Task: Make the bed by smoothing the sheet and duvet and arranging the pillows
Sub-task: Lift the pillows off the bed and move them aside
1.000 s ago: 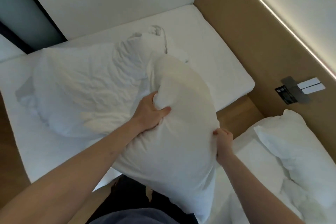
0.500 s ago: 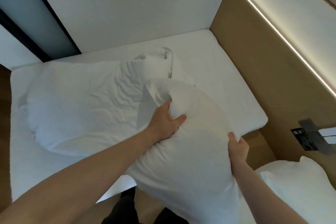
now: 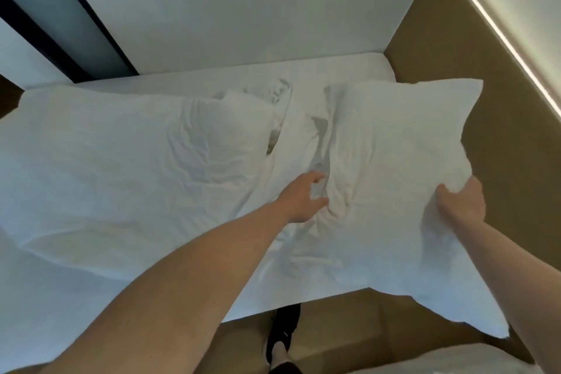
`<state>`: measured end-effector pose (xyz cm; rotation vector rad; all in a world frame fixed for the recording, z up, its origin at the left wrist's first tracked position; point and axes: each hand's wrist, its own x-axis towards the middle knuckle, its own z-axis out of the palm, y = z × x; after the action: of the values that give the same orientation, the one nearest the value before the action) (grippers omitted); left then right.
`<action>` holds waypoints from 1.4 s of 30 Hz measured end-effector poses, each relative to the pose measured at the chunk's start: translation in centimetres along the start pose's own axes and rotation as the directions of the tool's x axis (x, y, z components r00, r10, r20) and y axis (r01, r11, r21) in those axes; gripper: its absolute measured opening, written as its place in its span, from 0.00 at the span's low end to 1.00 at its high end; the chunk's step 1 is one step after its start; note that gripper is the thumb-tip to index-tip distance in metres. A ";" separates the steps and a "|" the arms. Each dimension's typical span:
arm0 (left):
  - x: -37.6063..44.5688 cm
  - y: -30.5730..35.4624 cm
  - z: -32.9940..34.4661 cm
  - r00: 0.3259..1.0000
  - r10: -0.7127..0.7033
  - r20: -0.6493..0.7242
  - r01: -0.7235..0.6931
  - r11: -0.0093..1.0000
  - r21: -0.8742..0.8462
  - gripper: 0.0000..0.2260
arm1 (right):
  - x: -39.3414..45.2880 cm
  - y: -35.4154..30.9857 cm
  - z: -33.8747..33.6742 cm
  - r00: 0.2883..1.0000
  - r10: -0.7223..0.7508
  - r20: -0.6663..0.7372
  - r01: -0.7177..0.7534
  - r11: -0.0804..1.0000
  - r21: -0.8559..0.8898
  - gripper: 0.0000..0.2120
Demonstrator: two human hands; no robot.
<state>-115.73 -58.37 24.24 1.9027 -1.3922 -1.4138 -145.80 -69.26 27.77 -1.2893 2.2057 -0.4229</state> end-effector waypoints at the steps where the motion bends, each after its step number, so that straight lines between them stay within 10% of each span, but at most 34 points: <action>1: 0.2 -2.1 0.1 0.999 -0.045 0.018 0.044 0.998 0.045 0.27 | 0.2 0.5 1.6 0.998 0.016 0.065 -0.014 0.999 -0.039 0.37; 13: -11.3 -35.5 -4.0 0.771 -0.636 -0.030 0.623 0.744 0.240 0.23 | -18.5 2.1 32.7 0.727 0.015 0.687 0.096 0.988 -0.123 0.37; 19: -11.0 -45.3 -2.6 0.603 -0.776 0.186 0.766 0.497 -0.408 0.62 | -21.8 3.4 46.7 0.670 0.197 0.716 -0.230 0.972 -0.053 0.60; 22: -10.0 -48.3 -3.3 0.499 -0.785 0.366 0.741 0.169 -0.650 0.65 | -21.9 1.4 51.4 0.709 0.194 0.678 -0.364 0.924 0.116 0.41; 25: -8.9 -53.1 -4.7 0.526 -0.819 0.228 0.335 -0.047 -0.941 0.54 | -22.0 -1.2 54.5 0.699 0.118 0.706 -0.440 0.848 0.294 0.23; 31: -7.8 -50.0 -19.3 0.467 -0.842 -0.269 0.142 0.372 -0.917 0.14 | -23.8 -12.0 55.3 0.831 0.021 0.557 -0.379 0.754 0.536 0.12; 39: -3.0 -37.8 -44.6 0.523 -0.430 -0.736 -0.260 0.741 -0.619 0.47 | -22.3 -36.6 50.7 0.867 -0.223 0.445 -0.306 0.467 0.830 0.15; 42: -2.6 -34.9 -45.9 0.618 -0.224 -0.754 -0.315 0.808 -0.498 0.34 | -22.7 -40.1 49.4 0.817 -0.336 0.469 -0.360 0.339 0.869 0.17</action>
<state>-58.72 -51.90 17.87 1.6660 -0.4561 -0.6436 -79.33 -69.08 15.70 -0.5476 0.9987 -0.9758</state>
